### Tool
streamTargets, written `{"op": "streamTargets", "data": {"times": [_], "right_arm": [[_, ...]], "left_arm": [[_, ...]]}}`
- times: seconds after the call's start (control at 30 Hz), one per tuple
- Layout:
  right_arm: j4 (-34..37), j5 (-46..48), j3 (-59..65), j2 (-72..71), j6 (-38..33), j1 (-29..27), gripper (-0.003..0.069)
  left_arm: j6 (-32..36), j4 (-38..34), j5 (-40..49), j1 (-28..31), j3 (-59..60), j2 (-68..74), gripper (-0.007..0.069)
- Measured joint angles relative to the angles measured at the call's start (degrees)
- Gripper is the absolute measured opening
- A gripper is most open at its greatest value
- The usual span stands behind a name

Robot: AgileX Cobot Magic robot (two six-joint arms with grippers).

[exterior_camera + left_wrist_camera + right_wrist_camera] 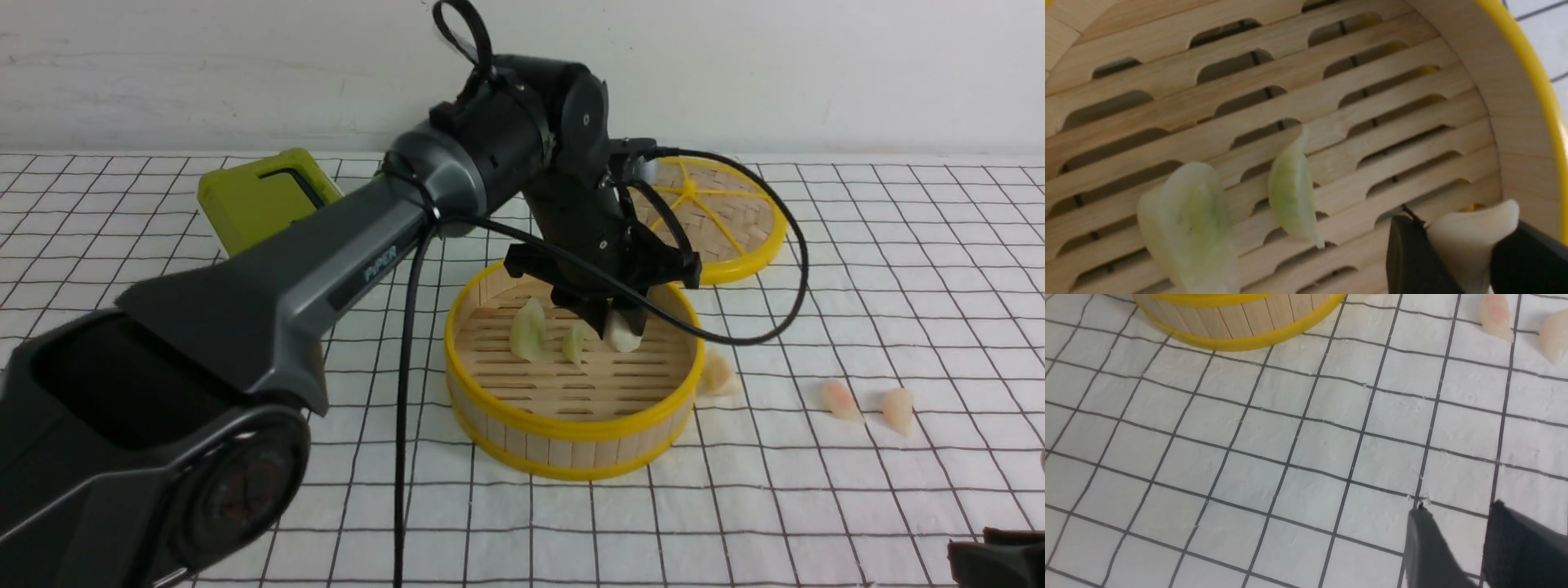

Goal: Put the dumplings into the steamer on the table with the white tablecloth.
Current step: 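Place the dumpling into the bamboo steamer basket with the left gripper, then reach for and grasp a dumpling lying on the table beside the steamer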

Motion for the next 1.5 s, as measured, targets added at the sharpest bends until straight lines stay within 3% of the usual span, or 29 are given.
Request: {"op": "streamTargets", "data": {"times": [0.53, 0.63, 0.73, 0.87, 0.97, 1.2, 1.23, 1.27, 1.3, 1.33, 1.4, 1.5], "right_arm": [[0.0, -0.05, 0.0, 0.0, 0.0, 0.0, 0.0224], [0.0, -0.05, 0.0, 0.0, 0.0, 0.0, 0.0227], [0.0, -0.05, 0.0, 0.0, 0.0, 0.0, 0.023], [0.28, 0.1, 0.0, 0.0, 0.0, 0.0, 0.0231], [1.16, 1.88, -0.51, 0.0, 0.0, 0.0, 0.0231], [0.82, 8.87, -6.5, 3.37, 0.04, 0.0, 0.0197], [0.64, 13.96, -10.95, 6.35, -0.02, 0.0, 0.0148], [0.64, 16.77, -14.27, 9.31, -0.28, 0.0, 0.0114], [0.64, 16.77, -14.27, 9.31, -0.28, 0.0, 0.0114], [0.64, 19.98, -19.78, 13.56, -0.99, 0.0, 0.0059], [0.35, 21.43, -23.43, 16.8, -1.2, 0.0, 0.0017], [-1.94, 21.13, -29.76, 23.47, -0.32, 0.0, -0.0014]], "left_arm": [[-2.65, 1.26, -4.7, 0.0, -0.73, 4.51, 0.0242], [-2.69, 1.26, -4.58, 0.0, -0.73, 4.84, 0.0284], [-2.69, 1.26, -4.58, 0.0, -0.73, 4.82, 0.0398], [-2.69, 1.26, -3.08, 0.0, -2.31, 3.85, 0.0436], [-2.75, 1.76, -0.78, 0.0, -4.34, 1.9, 0.0409], [1.32, 8.36, 5.7, 0.0, -7.76, -11.53, 0.0132], [4.53, 11.88, 6.86, 0.0, -7.86, -17.17, 0.0027], [5.58, 14.05, 6.86, 0.06, -7.65, -20.73, -0.0013], [5.58, 14.05, 6.86, 0.06, -7.65, -20.73, -0.0013], [6.1, 16.11, 6.86, 0.32, -7.05, -26.07, -0.0013], [6.18, 17.27, 6.86, 0.59, -5.92, -30.76, -0.0013], [6.19, 19.4, 6.86, 0.7, -1.69, -38.75, -0.0013]]}}
